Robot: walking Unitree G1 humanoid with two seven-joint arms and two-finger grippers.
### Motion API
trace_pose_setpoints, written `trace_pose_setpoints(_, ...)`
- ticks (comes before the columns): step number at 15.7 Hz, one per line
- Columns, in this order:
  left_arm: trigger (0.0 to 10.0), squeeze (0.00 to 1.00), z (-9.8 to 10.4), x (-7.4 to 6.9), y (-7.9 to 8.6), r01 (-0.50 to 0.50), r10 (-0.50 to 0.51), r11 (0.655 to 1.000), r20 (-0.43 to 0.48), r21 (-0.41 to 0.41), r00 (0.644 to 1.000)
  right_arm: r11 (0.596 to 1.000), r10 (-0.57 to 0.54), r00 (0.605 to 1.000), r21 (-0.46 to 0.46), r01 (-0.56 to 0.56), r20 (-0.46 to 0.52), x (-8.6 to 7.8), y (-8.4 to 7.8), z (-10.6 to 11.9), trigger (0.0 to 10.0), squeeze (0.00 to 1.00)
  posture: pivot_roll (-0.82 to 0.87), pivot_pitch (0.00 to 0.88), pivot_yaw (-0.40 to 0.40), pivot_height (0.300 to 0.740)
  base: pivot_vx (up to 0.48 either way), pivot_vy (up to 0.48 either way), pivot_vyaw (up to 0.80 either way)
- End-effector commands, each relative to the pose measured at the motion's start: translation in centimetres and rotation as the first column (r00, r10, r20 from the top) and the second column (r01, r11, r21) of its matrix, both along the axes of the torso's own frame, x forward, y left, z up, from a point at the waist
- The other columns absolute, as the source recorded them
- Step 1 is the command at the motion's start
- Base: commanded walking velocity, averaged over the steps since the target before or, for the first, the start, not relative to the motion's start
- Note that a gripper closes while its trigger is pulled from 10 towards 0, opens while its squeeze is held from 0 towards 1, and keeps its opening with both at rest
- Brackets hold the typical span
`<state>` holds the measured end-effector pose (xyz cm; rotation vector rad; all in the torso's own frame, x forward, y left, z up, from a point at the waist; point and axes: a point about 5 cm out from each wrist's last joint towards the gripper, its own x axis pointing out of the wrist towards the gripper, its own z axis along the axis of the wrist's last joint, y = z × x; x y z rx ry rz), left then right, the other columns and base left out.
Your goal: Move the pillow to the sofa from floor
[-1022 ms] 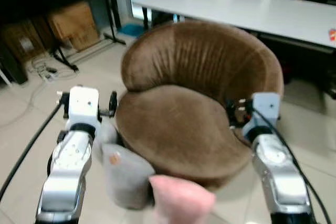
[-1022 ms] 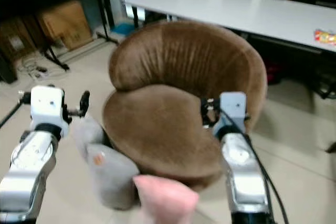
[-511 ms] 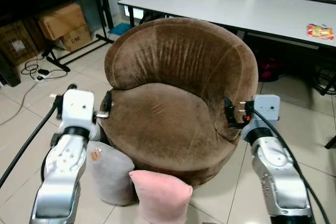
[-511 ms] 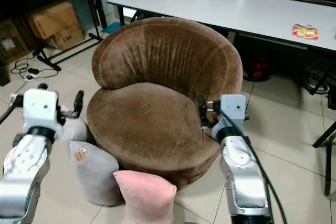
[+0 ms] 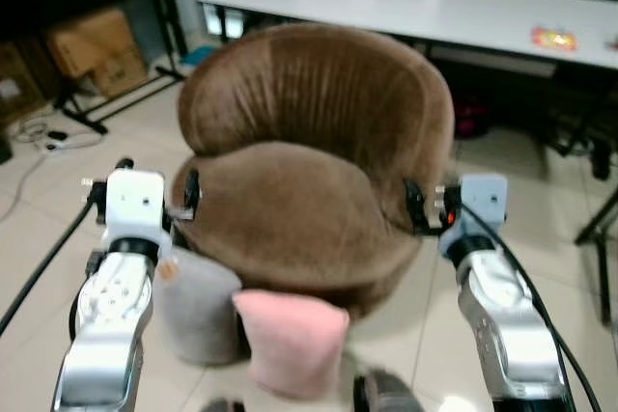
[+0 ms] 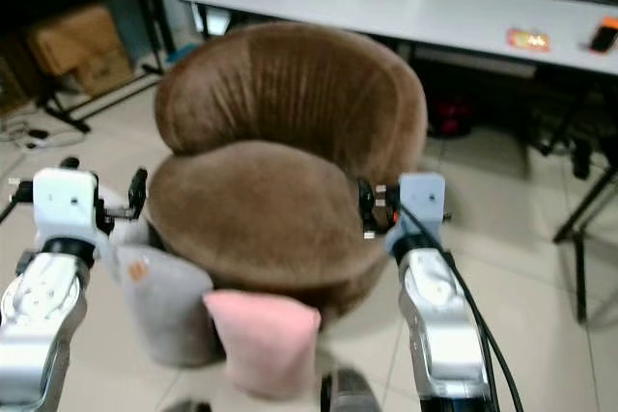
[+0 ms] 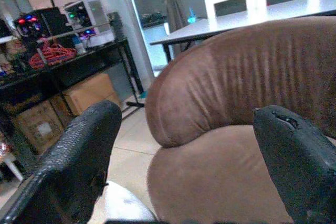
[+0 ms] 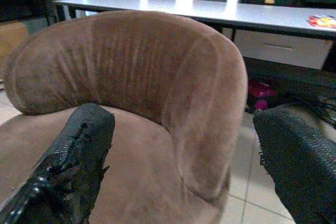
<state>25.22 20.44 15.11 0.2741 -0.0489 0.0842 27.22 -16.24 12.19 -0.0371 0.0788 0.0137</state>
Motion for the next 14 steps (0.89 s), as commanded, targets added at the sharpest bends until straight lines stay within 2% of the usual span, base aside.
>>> trace_pose_setpoints(1,10.0,0.00,-0.23,-0.11,0.25,-0.005,0.005,1.000,-0.005,-0.007,1.000,1.000,0.001,1.000,0.003,-0.001,-0.002,0.23,-0.08,0.08,10.0,0.00,-0.17,0.000,0.026,0.615,0.000,0.000,0.00)
trace_pose_setpoints(5,10.0,0.00,-0.61,-0.14,0.43,-0.023,0.023,0.999,-0.001,0.028,1.000,1.000,0.009,1.000,0.006,-0.009,-0.016,0.26,-0.16,-0.08,10.0,0.00,-0.17,0.000,0.023,0.605,0.000,0.000,0.00)
trace_pose_setpoints(10,10.0,0.00,-1.03,-0.39,0.85,-0.005,0.005,1.000,-0.006,0.028,1.000,0.999,0.028,0.999,0.017,-0.028,-0.036,0.20,-0.22,-0.38,10.0,0.00,-0.17,0.000,0.018,0.605,0.000,0.000,0.00)
trace_pose_setpoints(13,10.0,0.00,-1.22,-0.54,1.10,0.001,0.000,0.998,-0.016,0.058,1.000,0.999,0.026,0.999,-0.025,-0.027,-0.040,0.24,-0.50,-0.49,10.0,0.00,-0.16,0.000,0.013,0.605,0.000,0.000,0.00)
trace_pose_setpoints(14,10.0,0.00,-1.23,-0.57,1.08,0.004,-0.003,0.998,-0.016,0.058,1.000,0.998,0.014,0.999,-0.064,-0.016,-0.036,0.35,-0.76,-0.44,10.0,1.00,-0.16,0.000,0.013,0.605,0.000,0.000,0.00)
